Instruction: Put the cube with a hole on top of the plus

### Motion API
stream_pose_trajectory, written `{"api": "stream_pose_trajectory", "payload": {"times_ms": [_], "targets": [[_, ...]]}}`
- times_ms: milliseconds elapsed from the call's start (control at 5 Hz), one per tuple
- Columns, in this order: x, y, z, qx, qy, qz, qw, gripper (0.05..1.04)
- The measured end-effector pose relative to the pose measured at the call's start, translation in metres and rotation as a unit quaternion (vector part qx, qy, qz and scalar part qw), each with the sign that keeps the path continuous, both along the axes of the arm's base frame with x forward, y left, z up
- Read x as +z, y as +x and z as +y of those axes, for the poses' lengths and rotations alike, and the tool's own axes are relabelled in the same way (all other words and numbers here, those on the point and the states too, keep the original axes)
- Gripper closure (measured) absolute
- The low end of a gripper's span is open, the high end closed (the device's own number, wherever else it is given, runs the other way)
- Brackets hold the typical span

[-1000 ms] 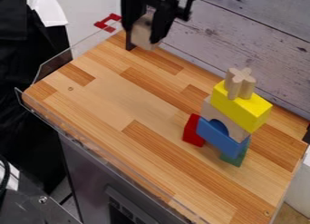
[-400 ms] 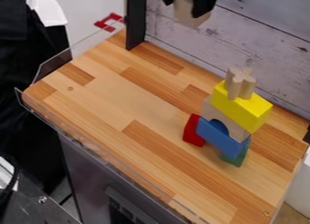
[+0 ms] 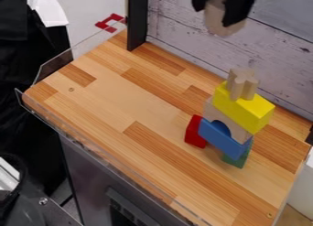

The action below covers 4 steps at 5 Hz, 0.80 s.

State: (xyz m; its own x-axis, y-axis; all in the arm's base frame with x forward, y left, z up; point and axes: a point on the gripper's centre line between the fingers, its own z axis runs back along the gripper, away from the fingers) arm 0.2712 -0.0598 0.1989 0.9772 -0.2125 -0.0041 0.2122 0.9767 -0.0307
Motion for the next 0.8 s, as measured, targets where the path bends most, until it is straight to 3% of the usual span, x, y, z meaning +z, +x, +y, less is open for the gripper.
{"api": "stream_pose_trajectory", "payload": {"times_ms": [800], "targets": [[-0.017,-0.006,-0.019,0.001,0.011,0.040,0.9991,0.523]]}}
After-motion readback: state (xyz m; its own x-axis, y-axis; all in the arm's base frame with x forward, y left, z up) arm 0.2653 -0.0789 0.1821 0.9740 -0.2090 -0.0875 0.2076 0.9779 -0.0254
